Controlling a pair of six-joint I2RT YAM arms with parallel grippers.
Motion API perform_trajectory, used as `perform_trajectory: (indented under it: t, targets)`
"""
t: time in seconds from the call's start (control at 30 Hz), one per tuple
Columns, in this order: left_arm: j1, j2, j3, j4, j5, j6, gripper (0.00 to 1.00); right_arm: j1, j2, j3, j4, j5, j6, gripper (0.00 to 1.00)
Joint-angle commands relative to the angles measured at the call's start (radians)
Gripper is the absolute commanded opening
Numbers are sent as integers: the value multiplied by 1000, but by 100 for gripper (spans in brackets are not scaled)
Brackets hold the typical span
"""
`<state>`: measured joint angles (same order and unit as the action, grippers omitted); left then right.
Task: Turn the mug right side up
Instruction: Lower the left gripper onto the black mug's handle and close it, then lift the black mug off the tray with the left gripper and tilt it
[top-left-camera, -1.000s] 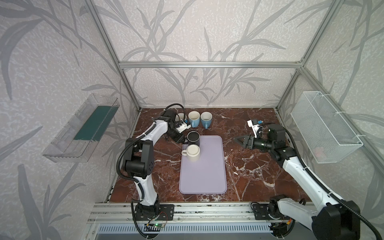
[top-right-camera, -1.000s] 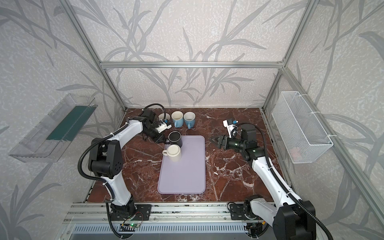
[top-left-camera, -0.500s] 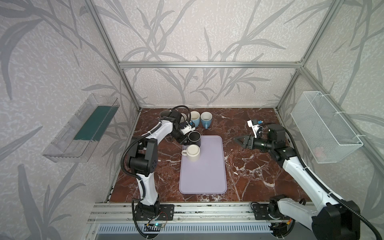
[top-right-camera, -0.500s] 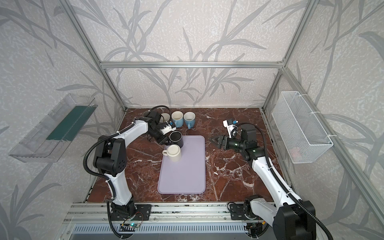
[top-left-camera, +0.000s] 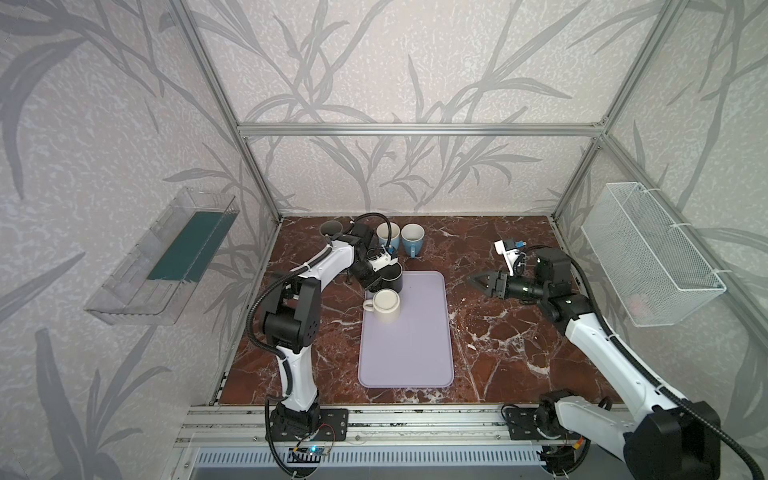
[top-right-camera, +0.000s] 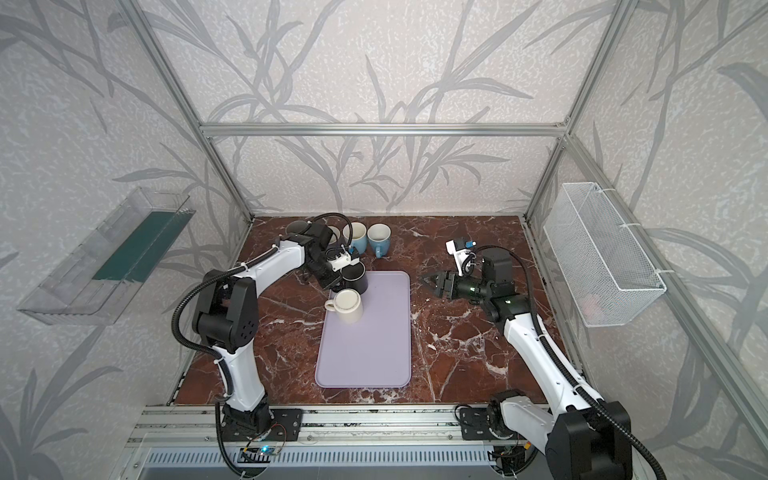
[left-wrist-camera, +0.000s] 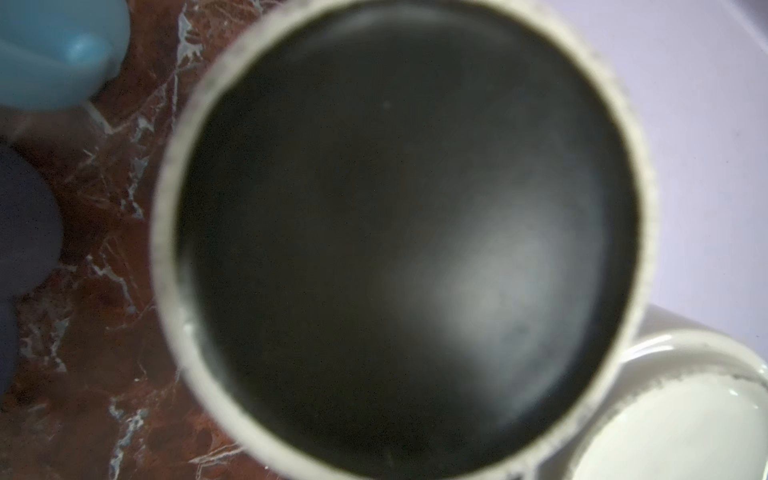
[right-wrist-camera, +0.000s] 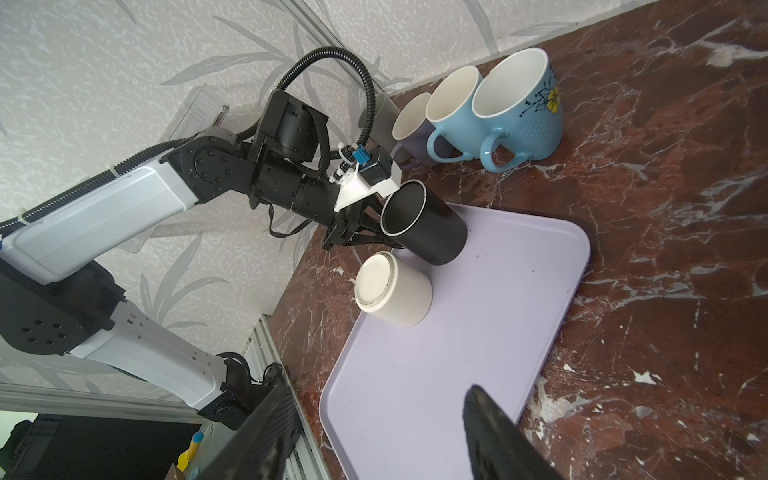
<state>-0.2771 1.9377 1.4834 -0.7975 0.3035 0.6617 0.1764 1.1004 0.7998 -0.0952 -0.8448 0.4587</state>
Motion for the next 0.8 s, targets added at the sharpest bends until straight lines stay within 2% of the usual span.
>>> perform_trajectory:
  t: [0.0, 0.27, 0.57, 0.77]
  targets:
    - [-4, 15, 34, -16, -28, 17, 22, -4, -11, -1, 7, 5, -9, 66]
    - [-9, 6, 50, -28, -56, 4, 8, -5, -8, -11, 25, 2, 0, 66]
    - [-30, -63, 37, -3, -97, -63, 2, -5, -3, -33, 53, 3, 11, 66]
    - [-39, -116, 30, 24, -84, -142, 0, -4, 9, -40, 67, -2, 17, 66]
